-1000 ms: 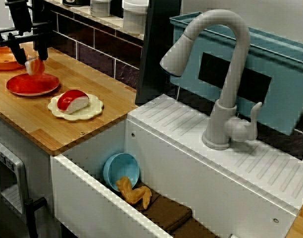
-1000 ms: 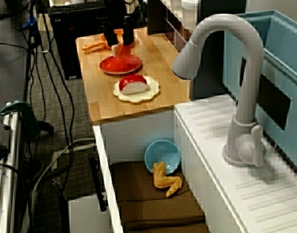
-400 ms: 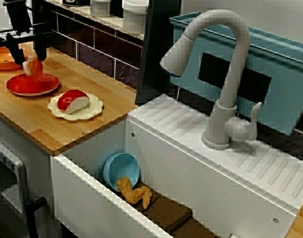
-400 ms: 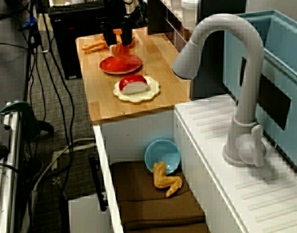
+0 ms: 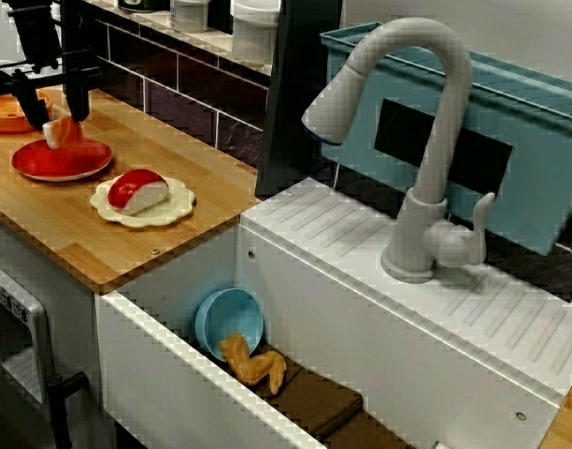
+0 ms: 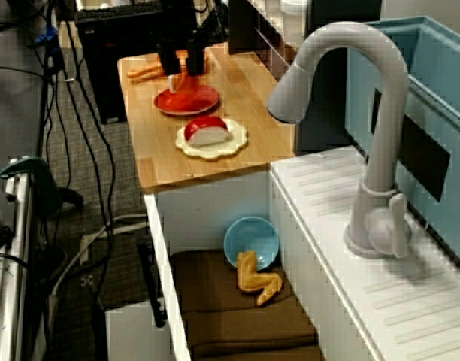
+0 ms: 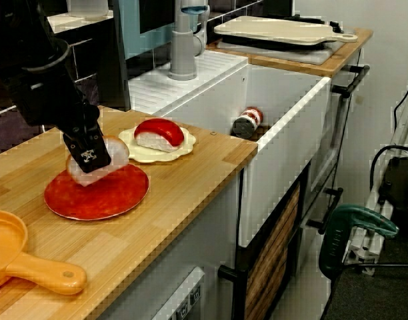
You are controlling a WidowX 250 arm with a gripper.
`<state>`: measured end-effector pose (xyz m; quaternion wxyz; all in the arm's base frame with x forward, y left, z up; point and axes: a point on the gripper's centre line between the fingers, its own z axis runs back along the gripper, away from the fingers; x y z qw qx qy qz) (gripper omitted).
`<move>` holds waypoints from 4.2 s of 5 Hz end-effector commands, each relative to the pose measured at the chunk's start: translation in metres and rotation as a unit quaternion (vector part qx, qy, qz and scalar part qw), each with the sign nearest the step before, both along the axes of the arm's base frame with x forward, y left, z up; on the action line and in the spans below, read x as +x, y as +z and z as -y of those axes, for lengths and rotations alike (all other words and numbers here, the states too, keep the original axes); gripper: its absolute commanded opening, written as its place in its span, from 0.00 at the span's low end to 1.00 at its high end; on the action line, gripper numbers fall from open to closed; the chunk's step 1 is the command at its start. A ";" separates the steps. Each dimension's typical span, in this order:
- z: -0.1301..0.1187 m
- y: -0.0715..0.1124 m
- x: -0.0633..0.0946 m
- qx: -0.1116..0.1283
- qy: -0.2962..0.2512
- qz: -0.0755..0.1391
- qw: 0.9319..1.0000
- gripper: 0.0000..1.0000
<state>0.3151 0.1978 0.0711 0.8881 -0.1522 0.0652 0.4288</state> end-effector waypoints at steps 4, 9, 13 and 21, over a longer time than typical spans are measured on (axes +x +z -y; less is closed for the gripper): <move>0.000 0.007 -0.003 0.037 0.000 0.005 0.999 0.00; -0.026 0.035 -0.011 0.134 -0.015 0.017 0.991 1.00; -0.014 0.038 -0.014 0.194 -0.030 0.035 0.980 1.00; 0.063 0.056 -0.002 0.227 -0.314 0.121 0.914 1.00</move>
